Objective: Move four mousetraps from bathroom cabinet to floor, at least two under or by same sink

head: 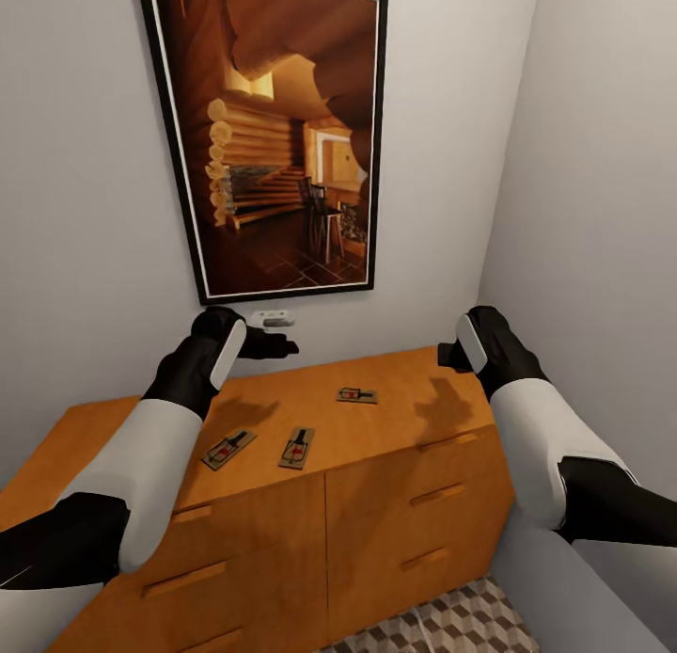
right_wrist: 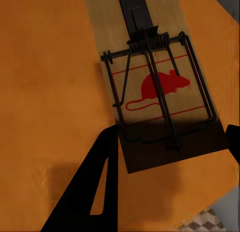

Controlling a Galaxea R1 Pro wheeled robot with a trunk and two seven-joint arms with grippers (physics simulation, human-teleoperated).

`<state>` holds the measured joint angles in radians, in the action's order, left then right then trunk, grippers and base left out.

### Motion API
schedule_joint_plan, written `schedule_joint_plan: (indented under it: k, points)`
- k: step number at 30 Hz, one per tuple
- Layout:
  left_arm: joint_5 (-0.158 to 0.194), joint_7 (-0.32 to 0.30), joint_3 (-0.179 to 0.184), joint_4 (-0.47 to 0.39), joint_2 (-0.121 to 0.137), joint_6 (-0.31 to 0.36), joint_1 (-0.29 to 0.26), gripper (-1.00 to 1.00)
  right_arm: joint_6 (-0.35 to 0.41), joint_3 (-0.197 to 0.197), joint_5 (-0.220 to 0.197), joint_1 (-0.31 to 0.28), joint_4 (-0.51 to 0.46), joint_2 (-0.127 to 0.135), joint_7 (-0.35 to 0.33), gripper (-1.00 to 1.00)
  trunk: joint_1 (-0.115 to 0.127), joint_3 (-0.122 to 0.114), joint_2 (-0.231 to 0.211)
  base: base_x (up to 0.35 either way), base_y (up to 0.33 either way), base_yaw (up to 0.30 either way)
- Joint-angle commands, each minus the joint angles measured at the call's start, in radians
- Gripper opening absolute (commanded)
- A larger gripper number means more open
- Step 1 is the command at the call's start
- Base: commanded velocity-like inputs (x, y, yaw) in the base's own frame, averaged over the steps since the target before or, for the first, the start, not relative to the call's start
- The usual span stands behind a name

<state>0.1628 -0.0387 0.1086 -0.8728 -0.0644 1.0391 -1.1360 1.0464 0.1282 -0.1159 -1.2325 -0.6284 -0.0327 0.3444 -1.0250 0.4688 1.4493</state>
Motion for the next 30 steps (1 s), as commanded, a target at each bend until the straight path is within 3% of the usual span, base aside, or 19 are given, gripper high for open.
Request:
schedule_joint_plan:
  k: [1,14,30]
  points:
    - [0.000,-0.002,0.000,0.000,0.000,0.004,-0.001,1.00,0.001,0.004,-0.011,-0.001,-0.001,-0.001,0.011,-1.00,0.000,0.001,0.001,0.000,0.000,-0.224]
    - [0.001,-0.003,0.000,0.001,0.001,0.004,-0.001,1.00,0.001,0.004,-0.010,-0.001,-0.001,-0.001,0.012,-1.00,0.000,0.001,0.001,0.000,0.023,-0.184]
    - [0.000,-0.003,0.002,0.013,0.007,0.004,-0.001,1.00,0.001,0.004,-0.010,-0.001,-0.001,0.000,0.013,-1.00,0.000,0.001,0.001,0.000,0.289,-0.009]
